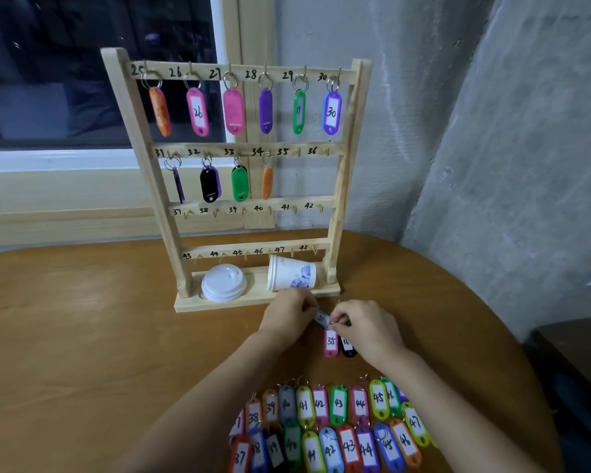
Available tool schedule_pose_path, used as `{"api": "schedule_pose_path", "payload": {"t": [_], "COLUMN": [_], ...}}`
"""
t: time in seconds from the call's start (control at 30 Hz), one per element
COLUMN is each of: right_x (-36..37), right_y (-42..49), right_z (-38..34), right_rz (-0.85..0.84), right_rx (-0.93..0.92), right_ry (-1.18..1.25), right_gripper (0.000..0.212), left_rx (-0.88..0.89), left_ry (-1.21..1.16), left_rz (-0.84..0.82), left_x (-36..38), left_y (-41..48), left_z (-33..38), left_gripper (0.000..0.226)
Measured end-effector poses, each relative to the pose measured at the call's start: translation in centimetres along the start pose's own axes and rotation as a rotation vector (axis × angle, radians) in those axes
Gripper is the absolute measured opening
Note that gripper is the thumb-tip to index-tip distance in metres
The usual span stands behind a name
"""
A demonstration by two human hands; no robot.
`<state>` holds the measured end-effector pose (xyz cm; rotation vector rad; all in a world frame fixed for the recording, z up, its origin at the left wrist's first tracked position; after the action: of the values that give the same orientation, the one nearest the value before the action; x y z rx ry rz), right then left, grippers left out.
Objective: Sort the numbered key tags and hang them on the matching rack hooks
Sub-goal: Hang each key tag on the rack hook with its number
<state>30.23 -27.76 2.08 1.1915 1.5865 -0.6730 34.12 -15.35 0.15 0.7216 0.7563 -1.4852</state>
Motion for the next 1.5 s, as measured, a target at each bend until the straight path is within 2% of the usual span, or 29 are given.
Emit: {"api": "schedule_pose_path", "payload": {"t": [0.13,0.4,0.57,0.67,0.77,1.0,1.3,1.5], "right_x": [-2.1,-7.0,-11.9,-14.2,-16.2,-18.2,-19.0,-20.5], "right_y": [0.1,1.7,3.6,4.7,5.5,6.1,6.4,7.7], "right_z": [-0.7,-4.2,-6.6,-7.6,-8.2,-8.4,-9.0,-9.8], "right_rz": [0.05,0.12,0.279,0.333,0.385,0.424,0.448,0.571], "right_rx": [-0.021,-0.113,-0.18,-0.209,-0.215,-0.227,-0.248,-0.209], "right_ry": [-0.004,0.107,0.201,0.258,0.268,0.229,0.216,0.189], "right_gripper": [0.011,0.012,0.002,0.01,0.005,0.004,0.006,0.008], "left_rx": [-0.002,0.066,0.094,0.087,0.078,0.046,-0.012,-0.002], "left_ry": [-0.091,-0.204,-0.282,-0.3,-0.352,-0.368,-0.223,-0.128], "left_rz": [0.034,0.16,0.274,0.367,0.417,0.548,0.625,0.621], "left_x": [-2.5,-10.6,-16.7,-19.8,-21.7,-24.1,-24.1,-23.8], "left_y": [-0.3,-1.4,-2.3,-2.7,-2.4,-1.0,-0.5,-0.6], "left_z": [0.1,2.4,5.0,6.5,7.6,9.3,9.8,9.7], "left_gripper": [0.014,0.011,0.01,0.01,0.01,0.014,0.017,0.017]}}
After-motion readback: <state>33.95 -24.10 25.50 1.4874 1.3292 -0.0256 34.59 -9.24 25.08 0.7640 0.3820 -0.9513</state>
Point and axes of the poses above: each hand's wrist, its own y-axis towards the middle knuckle, its own x-axis out of the palm, z = x × y, the point moved 9 cm from there along y, towards the middle knuckle, and after that the axes turned 15 degrees about -x, right-handed, at the moved point
